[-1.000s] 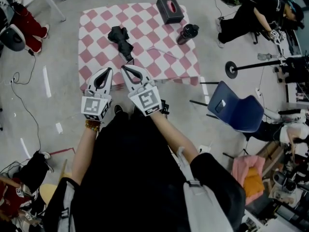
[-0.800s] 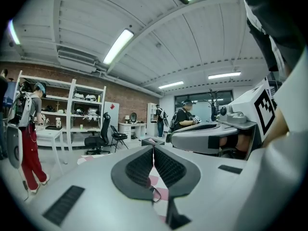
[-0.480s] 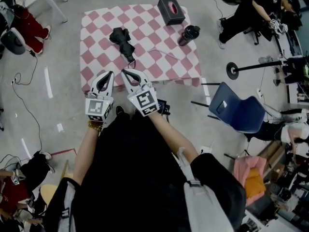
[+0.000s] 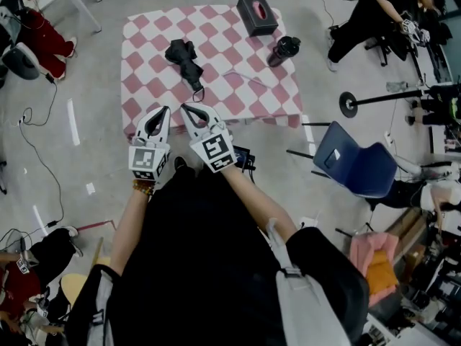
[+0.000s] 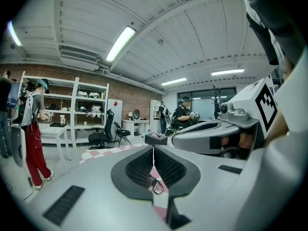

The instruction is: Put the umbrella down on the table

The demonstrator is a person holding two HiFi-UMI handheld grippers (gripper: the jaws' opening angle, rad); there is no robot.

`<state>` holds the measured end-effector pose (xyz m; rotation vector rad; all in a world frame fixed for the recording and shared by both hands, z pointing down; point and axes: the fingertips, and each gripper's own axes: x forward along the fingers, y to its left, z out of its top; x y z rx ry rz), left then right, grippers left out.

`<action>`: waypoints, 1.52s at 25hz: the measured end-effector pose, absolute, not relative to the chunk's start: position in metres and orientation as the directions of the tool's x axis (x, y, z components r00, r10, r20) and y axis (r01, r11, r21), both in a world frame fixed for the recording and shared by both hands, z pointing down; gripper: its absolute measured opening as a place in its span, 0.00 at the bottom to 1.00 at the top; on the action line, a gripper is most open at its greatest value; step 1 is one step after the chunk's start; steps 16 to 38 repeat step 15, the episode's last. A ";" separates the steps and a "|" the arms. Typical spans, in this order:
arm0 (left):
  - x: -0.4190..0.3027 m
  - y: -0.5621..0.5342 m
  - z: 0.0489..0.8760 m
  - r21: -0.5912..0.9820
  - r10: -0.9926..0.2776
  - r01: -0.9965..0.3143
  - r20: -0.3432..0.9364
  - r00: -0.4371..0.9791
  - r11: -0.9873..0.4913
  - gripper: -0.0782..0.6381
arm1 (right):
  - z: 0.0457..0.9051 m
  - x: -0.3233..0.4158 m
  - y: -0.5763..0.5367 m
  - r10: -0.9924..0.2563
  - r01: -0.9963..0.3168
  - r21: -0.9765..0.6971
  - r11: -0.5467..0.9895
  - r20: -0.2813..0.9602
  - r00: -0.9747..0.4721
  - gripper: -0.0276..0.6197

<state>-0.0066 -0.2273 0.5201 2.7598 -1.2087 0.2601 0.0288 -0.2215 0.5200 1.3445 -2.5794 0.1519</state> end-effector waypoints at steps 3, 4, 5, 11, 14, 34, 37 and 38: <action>-0.008 -0.227 0.520 0.040 -0.716 -0.736 0.199 0.669 -0.676 0.13 | 0.522 0.026 -0.221 -0.792 -0.816 0.014 0.578 0.252 -0.557 0.07; -0.009 -0.227 0.520 0.042 -0.716 -0.735 0.200 0.669 -0.676 0.13 | 0.522 0.025 -0.221 -0.790 -0.815 0.013 0.579 0.256 -0.557 0.07; -0.010 -0.227 0.521 0.043 -0.715 -0.735 0.201 0.670 -0.677 0.13 | 0.522 0.023 -0.221 -0.789 -0.815 0.013 0.579 0.258 -0.557 0.07; -0.020 -0.227 0.522 0.055 -0.718 -0.739 0.200 0.667 -0.671 0.13 | 0.523 0.009 -0.223 -0.785 -0.812 0.019 0.584 0.269 -0.558 0.07; -0.027 -0.228 0.523 0.058 -0.718 -0.739 0.197 0.668 -0.671 0.13 | 0.524 0.000 -0.224 -0.784 -0.810 0.021 0.585 0.270 -0.559 0.07; -0.029 -0.229 0.523 0.059 -0.717 -0.738 0.195 0.669 -0.672 0.13 | 0.524 -0.003 -0.224 -0.784 -0.810 0.021 0.586 0.271 -0.559 0.07; -0.029 -0.229 0.523 0.059 -0.717 -0.738 0.195 0.669 -0.672 0.13 | 0.524 -0.003 -0.224 -0.784 -0.810 0.021 0.586 0.271 -0.559 0.07; -0.029 -0.229 0.523 0.059 -0.717 -0.738 0.195 0.669 -0.672 0.13 | 0.524 -0.003 -0.224 -0.784 -0.810 0.021 0.586 0.271 -0.559 0.07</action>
